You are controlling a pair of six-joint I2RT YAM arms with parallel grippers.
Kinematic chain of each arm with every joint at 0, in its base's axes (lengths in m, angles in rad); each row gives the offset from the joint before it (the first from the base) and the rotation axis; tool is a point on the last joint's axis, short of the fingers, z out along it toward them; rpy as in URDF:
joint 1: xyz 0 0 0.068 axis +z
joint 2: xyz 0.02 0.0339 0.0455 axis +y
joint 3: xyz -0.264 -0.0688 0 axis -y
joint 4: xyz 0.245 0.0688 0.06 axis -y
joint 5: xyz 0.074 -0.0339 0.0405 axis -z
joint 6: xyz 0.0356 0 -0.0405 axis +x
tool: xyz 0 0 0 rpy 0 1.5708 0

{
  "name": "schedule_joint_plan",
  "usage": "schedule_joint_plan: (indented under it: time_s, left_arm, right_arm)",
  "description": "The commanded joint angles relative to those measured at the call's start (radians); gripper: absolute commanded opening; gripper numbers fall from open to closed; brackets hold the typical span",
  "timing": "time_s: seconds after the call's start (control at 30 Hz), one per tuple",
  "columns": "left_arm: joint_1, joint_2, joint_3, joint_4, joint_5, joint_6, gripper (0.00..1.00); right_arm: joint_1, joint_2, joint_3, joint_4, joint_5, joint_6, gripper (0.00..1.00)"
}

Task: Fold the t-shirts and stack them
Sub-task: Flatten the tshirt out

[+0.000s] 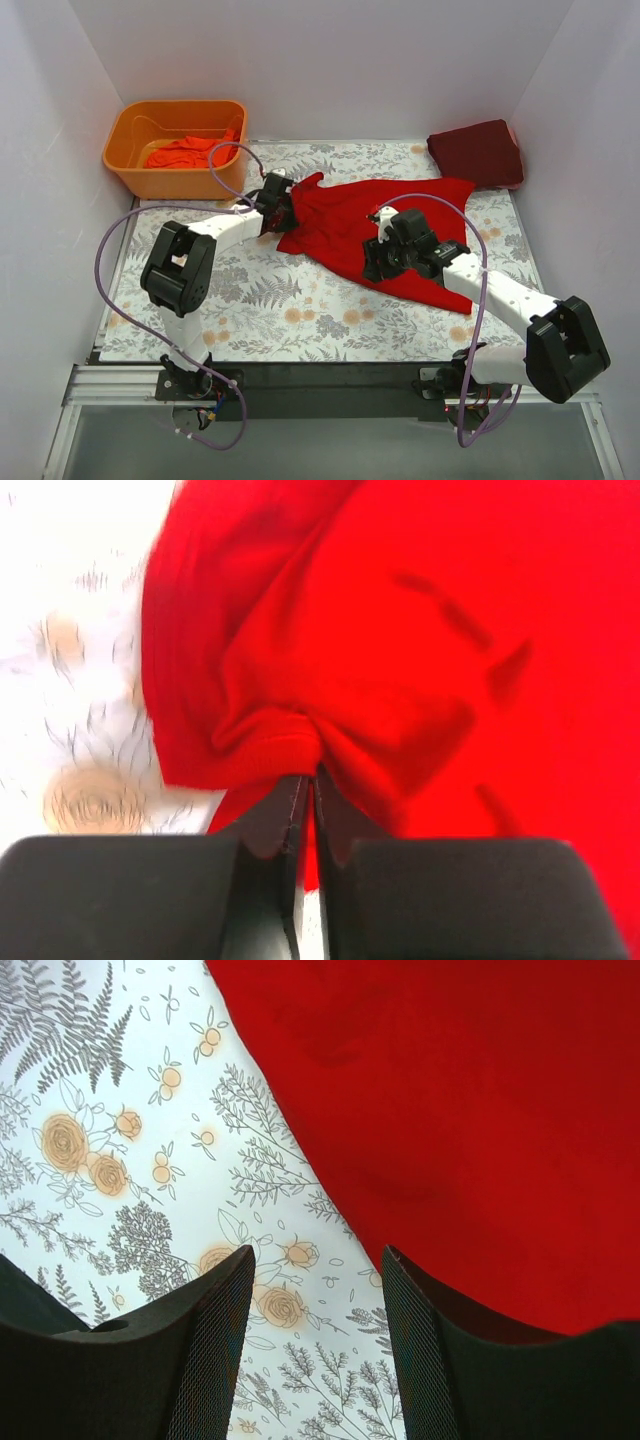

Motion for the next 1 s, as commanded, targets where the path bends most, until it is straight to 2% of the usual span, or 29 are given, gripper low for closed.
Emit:
schedule_joint_plan:
  time_s: [0.0,0.17,0.23,0.37,0.43,0.47,0.5,0.6,0.73,0.8,0.9,0.93,0.97]
  left_arm:
    - [-0.031,-0.011,0.106,0.044,-0.12,0.146,0.0]
    - [-0.044,0.032,0.214,0.165,-0.201,0.33,0.0]
    - [-0.044,0.098,0.287,0.196,-0.218,0.382,0.0]
    - [-0.049,0.233,0.456,0.193,-0.192,0.435,0.13]
    - [-0.057,0.294,0.551,0.138,-0.175,0.423,0.24]
    - [-0.058,0.3,0.562,0.129,-0.152,0.415,0.43]
    - [-0.057,0.299,0.565,0.128,-0.144,0.398,0.54]
    - [-0.057,0.236,0.524,0.128,-0.101,0.338,0.76]
    - [-0.057,0.065,0.394,0.081,-0.12,0.223,0.78]
    - [-0.057,-0.042,0.301,0.043,-0.133,0.15,0.75]
    - [-0.057,-0.17,0.194,-0.029,-0.164,0.091,0.63]
    - [-0.057,-0.198,0.126,-0.066,-0.181,0.062,0.52]
    - [-0.057,-0.221,0.093,-0.082,-0.183,0.053,0.49]
  right_arm:
    - [0.002,-0.015,-0.019,0.03,0.02,0.003,0.61]
    - [0.002,-0.01,-0.031,0.028,0.026,-0.003,0.6]
    - [0.002,-0.006,-0.032,0.03,0.033,-0.006,0.6]
    - [0.002,0.002,-0.039,0.028,0.038,-0.005,0.6]
    - [0.002,-0.001,-0.04,0.025,0.033,-0.003,0.61]
    - [0.002,-0.003,-0.04,0.025,0.033,0.0,0.61]
    - [0.002,-0.006,-0.043,0.024,0.035,0.0,0.61]
    - [0.002,-0.015,-0.046,0.02,0.043,-0.002,0.61]
    - [0.002,-0.024,-0.052,0.017,0.044,0.001,0.61]
    - [0.002,-0.033,-0.055,0.017,0.046,0.005,0.6]
    - [0.002,-0.041,-0.062,0.014,0.046,0.005,0.6]
    - [0.002,-0.046,-0.063,0.014,0.044,0.006,0.6]
    - [0.002,-0.052,-0.066,0.014,0.044,0.006,0.6]
